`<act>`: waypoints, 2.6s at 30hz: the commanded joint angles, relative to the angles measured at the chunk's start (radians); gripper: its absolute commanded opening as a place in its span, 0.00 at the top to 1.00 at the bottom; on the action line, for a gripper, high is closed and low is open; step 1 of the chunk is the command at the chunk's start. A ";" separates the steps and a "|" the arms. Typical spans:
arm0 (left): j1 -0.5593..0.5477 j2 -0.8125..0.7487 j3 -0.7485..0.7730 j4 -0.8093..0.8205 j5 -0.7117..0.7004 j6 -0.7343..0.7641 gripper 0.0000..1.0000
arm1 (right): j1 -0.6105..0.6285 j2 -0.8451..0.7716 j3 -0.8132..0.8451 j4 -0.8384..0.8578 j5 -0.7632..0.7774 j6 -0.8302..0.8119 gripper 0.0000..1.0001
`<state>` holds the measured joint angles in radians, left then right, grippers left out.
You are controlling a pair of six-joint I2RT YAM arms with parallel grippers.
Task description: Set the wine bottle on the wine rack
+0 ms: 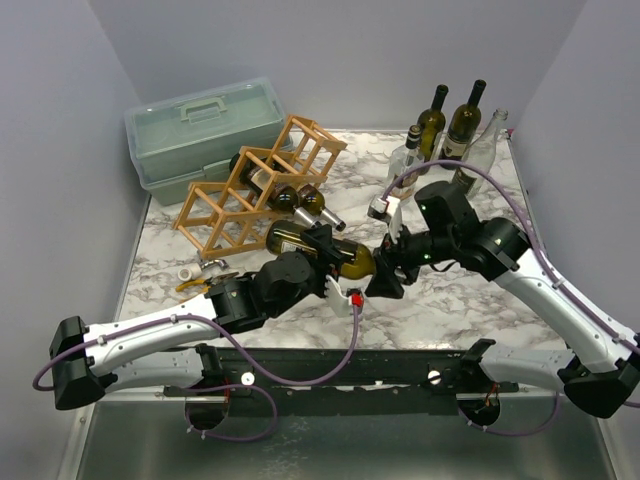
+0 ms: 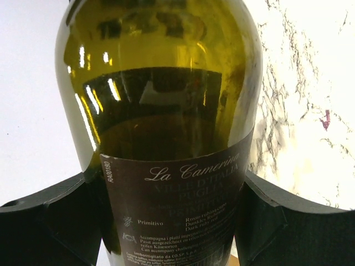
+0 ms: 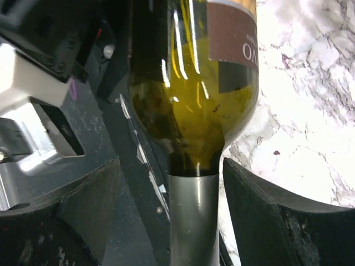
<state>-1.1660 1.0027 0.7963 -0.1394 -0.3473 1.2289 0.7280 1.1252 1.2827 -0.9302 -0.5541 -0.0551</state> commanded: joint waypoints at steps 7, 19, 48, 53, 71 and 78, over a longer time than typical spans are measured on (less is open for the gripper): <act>0.002 -0.041 0.018 0.035 0.050 0.013 1.00 | 0.009 0.065 -0.035 0.018 0.089 -0.008 0.42; 0.004 -0.061 -0.026 0.134 0.066 -0.023 0.52 | 0.009 0.050 -0.053 0.089 0.160 -0.013 1.00; 0.444 -0.105 0.164 0.418 -0.043 -0.783 0.01 | 0.011 -0.038 -0.227 0.265 0.087 0.066 0.99; 0.475 -0.073 0.172 0.436 -0.170 -0.799 0.01 | 0.037 0.035 -0.220 0.301 0.087 0.096 0.99; 0.492 -0.076 0.151 0.479 -0.273 -0.793 0.01 | 0.124 0.252 -0.253 0.647 0.152 0.348 0.99; 0.492 -0.085 0.147 0.480 -0.275 -0.794 0.01 | 0.135 0.329 -0.228 0.692 0.196 0.374 0.99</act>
<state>-0.6800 0.9382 0.9497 0.3138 -0.5934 0.4477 0.8555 1.4353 1.0199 -0.3931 -0.3840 0.2981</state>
